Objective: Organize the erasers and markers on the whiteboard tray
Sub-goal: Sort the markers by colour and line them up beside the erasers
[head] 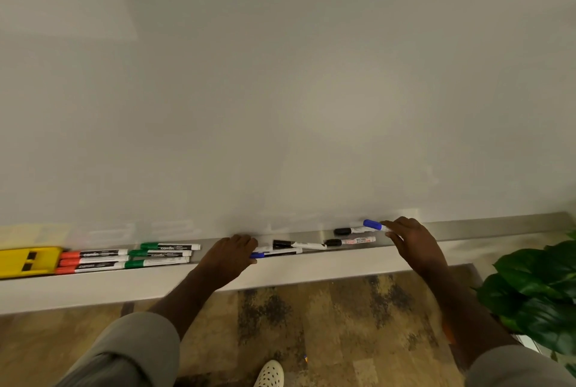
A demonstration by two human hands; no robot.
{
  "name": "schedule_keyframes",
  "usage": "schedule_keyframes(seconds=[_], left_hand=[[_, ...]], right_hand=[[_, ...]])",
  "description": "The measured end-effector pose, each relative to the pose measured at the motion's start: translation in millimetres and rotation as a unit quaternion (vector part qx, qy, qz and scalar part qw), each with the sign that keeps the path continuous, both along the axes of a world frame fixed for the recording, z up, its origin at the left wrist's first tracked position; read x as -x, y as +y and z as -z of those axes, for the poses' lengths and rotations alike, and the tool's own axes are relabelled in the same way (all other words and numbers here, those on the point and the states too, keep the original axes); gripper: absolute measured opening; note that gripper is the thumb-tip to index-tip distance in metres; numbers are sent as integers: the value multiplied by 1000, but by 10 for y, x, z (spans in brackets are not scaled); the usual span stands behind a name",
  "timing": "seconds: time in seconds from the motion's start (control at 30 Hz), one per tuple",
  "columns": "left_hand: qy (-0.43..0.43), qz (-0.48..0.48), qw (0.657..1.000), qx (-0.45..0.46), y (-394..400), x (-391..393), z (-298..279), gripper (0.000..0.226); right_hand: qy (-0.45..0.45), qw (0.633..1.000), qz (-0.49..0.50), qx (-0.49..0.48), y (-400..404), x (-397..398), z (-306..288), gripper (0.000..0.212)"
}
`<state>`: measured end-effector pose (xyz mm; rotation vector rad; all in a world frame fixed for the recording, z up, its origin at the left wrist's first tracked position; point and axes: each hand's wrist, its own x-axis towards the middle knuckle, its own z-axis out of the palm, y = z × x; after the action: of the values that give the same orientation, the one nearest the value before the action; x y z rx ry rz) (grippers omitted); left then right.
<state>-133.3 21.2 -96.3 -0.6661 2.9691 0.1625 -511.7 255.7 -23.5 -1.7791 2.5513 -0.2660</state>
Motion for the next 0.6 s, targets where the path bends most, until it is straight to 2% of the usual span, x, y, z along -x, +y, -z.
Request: schedule_keyframes(seconds=[0.2,0.33,0.43,0.6], left_hand=[[36,24,997,69,-51,-164,-131,21],[84,-10,995,48,-97,-362,-185,15],[104,-35,993,44,-128,-630,-230,13],[154,-116,980,49,-148,-1150,-314,32]], right_hand=[[-3,999,-39,24,-244,-292,-14,32],[-32,997,-59,30,-495,-638,0,22],[-45,992,-119,28,-701,-970,80,19],[-54,980,-191,-15,-1096,-1633,329,22]])
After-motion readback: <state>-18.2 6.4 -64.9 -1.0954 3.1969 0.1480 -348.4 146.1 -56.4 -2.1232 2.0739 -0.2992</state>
